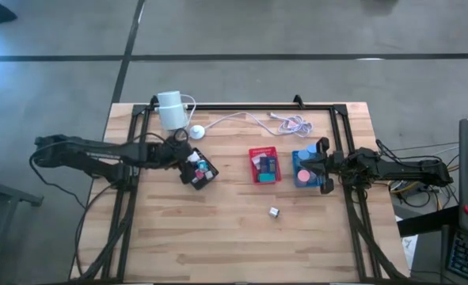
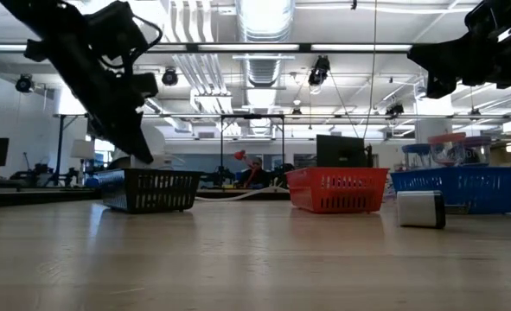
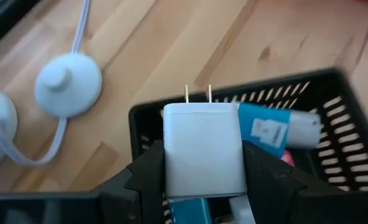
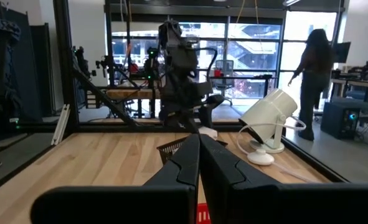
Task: Pick & Place Office items
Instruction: Put the white charger adaptor into the black bin
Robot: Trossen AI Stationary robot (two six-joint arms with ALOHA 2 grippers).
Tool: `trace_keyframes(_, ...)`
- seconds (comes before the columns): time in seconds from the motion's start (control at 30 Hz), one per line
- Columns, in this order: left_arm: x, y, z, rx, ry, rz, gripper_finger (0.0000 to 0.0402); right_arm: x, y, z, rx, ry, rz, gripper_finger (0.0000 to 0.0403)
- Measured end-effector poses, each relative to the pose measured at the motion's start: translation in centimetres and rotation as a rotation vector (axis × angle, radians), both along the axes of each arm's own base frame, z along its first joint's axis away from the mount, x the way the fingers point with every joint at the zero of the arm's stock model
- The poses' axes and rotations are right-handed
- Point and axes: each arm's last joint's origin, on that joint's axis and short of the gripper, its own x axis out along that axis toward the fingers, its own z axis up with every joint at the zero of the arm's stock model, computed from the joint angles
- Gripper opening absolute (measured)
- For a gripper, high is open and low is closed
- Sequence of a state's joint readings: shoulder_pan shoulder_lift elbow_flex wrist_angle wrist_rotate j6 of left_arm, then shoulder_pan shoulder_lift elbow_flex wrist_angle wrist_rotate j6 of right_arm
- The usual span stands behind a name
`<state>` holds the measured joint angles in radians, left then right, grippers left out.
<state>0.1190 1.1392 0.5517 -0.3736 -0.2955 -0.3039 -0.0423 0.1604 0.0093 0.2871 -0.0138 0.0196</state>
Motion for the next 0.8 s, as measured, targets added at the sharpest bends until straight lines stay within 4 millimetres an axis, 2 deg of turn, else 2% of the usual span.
trace_keyframes(0.23, -0.7, 0.0, -1.8, -0.023, 0.010, 0.026, 0.0176, 0.0, 0.0, 0.0, 0.003, 0.000, -0.001, 0.0008)
trace_keyframes(0.7, -1.0, 0.0, -2.5, -0.031, 0.004, 0.037, 0.0176, 0.0, 0.0, 0.0, 0.004, 0.001, -0.010, 0.0008)
trace_keyframes(0.8, -0.9, 0.0, -2.4, -0.037, -0.008, 0.031, 0.0210, 0.0, 0.0, 0.0, 0.004, 0.002, -0.010, 0.0008)
